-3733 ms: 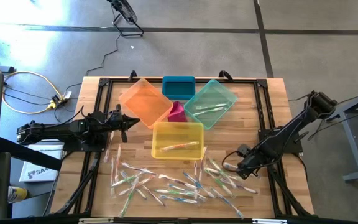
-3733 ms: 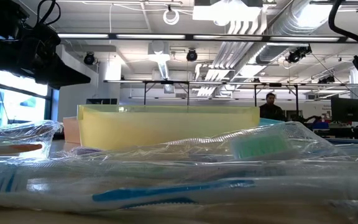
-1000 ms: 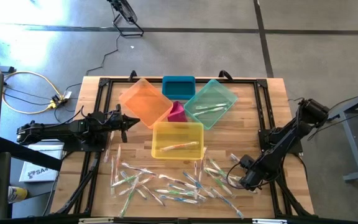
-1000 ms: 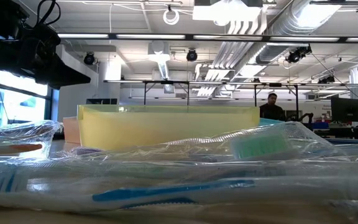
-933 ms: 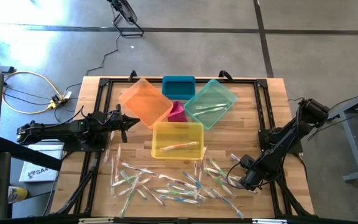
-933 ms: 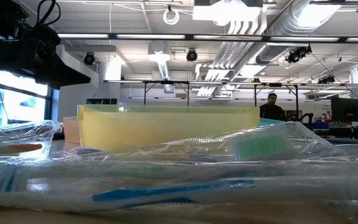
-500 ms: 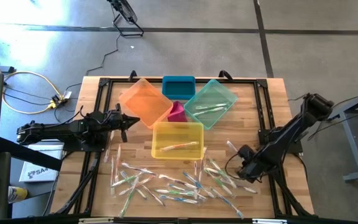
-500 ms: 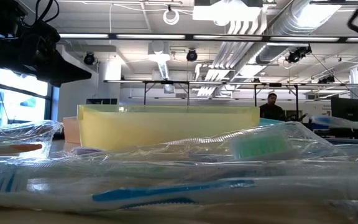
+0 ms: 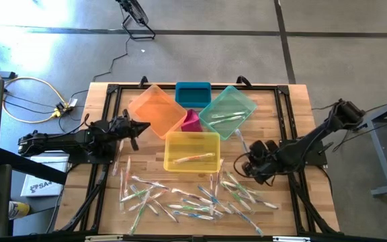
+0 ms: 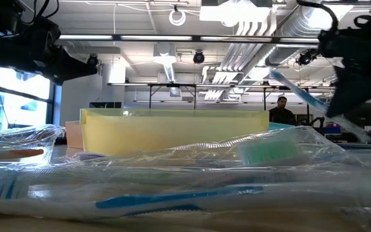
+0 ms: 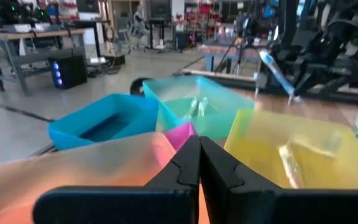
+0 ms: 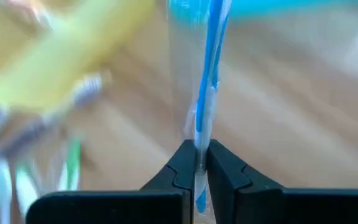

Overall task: Pick & Place Toothbrushes
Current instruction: Put the blue toothbrush into the blue bin

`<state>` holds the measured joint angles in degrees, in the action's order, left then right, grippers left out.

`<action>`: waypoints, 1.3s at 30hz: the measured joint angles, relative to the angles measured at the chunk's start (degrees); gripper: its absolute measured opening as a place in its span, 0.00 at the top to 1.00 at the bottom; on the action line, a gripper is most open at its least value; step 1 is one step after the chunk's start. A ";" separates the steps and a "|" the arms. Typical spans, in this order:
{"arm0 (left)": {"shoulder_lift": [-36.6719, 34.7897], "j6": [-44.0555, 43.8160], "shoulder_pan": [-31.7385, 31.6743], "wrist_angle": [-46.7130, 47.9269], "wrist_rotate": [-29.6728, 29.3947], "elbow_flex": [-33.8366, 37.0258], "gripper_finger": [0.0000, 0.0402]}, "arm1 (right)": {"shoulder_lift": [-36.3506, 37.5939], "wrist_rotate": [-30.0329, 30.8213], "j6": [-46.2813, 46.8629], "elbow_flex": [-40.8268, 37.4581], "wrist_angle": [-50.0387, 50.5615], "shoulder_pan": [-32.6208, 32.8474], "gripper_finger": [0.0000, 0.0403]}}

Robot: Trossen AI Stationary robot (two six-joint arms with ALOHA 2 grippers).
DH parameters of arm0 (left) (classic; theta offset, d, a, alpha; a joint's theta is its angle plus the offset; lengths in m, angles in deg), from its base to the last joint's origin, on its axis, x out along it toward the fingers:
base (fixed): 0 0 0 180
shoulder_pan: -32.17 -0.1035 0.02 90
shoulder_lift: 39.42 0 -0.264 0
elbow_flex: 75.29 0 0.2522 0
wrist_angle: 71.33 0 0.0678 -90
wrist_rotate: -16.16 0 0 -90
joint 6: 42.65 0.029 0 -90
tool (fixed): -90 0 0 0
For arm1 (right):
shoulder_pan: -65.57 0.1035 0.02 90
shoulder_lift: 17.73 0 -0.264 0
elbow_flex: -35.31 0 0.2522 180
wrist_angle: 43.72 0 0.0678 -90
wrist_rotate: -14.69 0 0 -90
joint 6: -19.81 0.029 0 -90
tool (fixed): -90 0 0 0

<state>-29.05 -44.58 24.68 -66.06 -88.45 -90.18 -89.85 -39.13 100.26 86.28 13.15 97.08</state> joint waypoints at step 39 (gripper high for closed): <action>0.06 -13.07 0.00 -7.56 -4.11 -2.30 1.00 | -0.46 3.67 -69.76 0.11 -50.83 -34.70 0.96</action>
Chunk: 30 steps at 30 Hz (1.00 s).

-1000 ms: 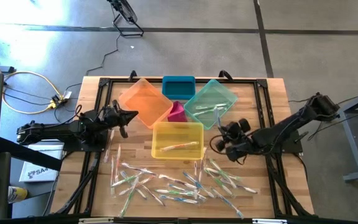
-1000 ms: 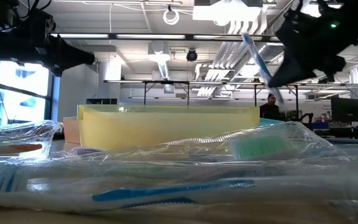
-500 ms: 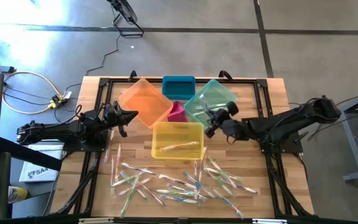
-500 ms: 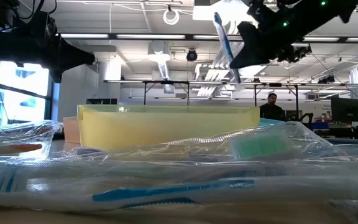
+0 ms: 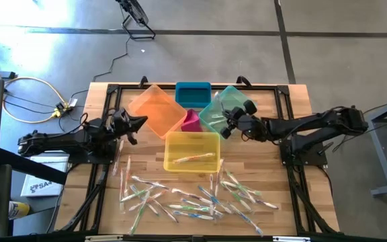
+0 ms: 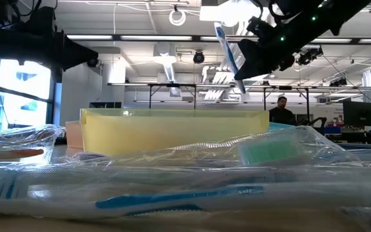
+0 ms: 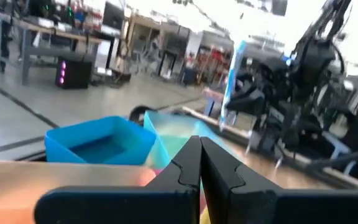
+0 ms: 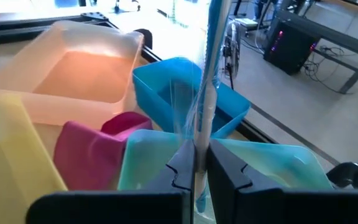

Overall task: Pick & Place Toothbrushes
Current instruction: Put the blue toothbrush into the blue bin

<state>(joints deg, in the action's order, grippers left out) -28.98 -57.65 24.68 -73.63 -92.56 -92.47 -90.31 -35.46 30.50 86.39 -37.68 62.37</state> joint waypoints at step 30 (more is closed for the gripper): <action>21.89 0.96 -0.04 -14.07 11.96 -2.32 1.00 | -0.02 -5.64 1.19 0.00 -9.17 1.88 0.96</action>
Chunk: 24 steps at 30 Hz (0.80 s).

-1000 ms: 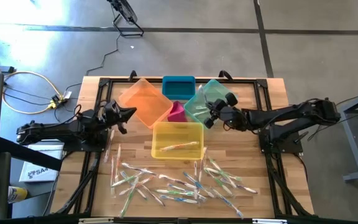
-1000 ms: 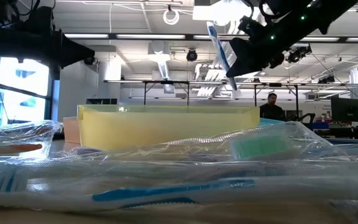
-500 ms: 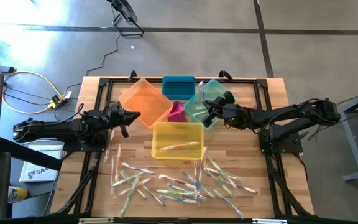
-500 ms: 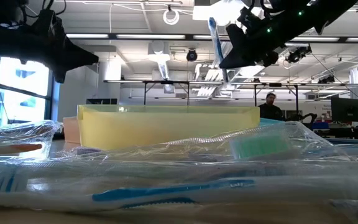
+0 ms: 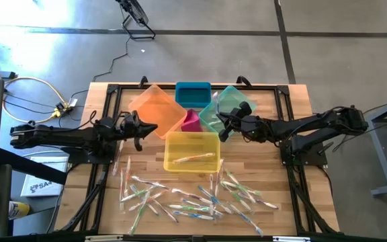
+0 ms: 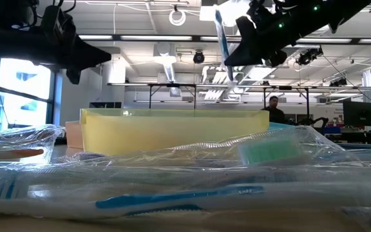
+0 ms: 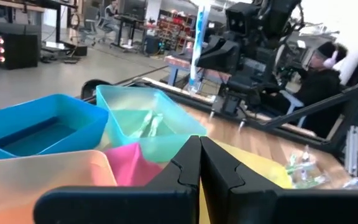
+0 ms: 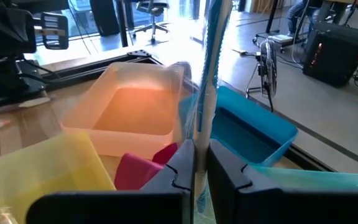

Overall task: Pick & Place Toothbrushes
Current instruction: Put the blue toothbrush into the blue bin

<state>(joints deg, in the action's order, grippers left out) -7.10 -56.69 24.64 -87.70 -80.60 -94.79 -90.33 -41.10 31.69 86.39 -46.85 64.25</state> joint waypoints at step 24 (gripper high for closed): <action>32.55 5.26 -17.23 -6.89 24.85 -23.58 1.00 | 0.00 -3.96 -1.73 0.00 -0.51 1.07 0.96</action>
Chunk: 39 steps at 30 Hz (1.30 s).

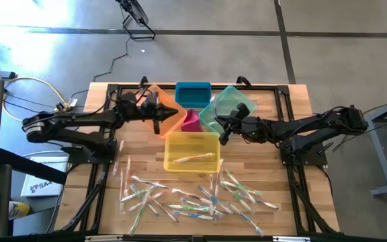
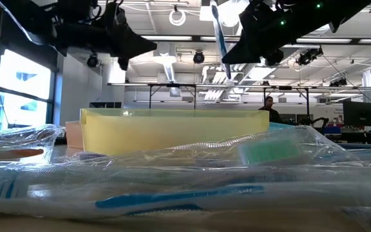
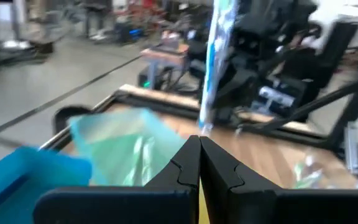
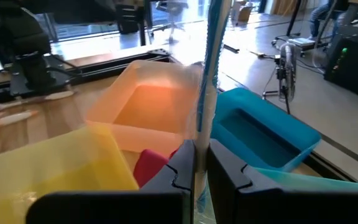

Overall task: Pick & Place Toothbrushes
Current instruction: Put the blue toothbrush into the blue bin

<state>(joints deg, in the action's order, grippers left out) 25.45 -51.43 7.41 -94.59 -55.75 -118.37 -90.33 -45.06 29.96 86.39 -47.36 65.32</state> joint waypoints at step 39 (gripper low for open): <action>24.18 5.48 -1.11 -3.95 11.69 -20.18 0.99 | 0.00 -2.16 0.12 0.00 0.00 0.00 0.96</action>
<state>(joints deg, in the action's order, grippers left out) 49.63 -45.95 6.30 -98.53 -44.06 -138.55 -90.33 -47.22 30.08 86.39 -47.36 65.32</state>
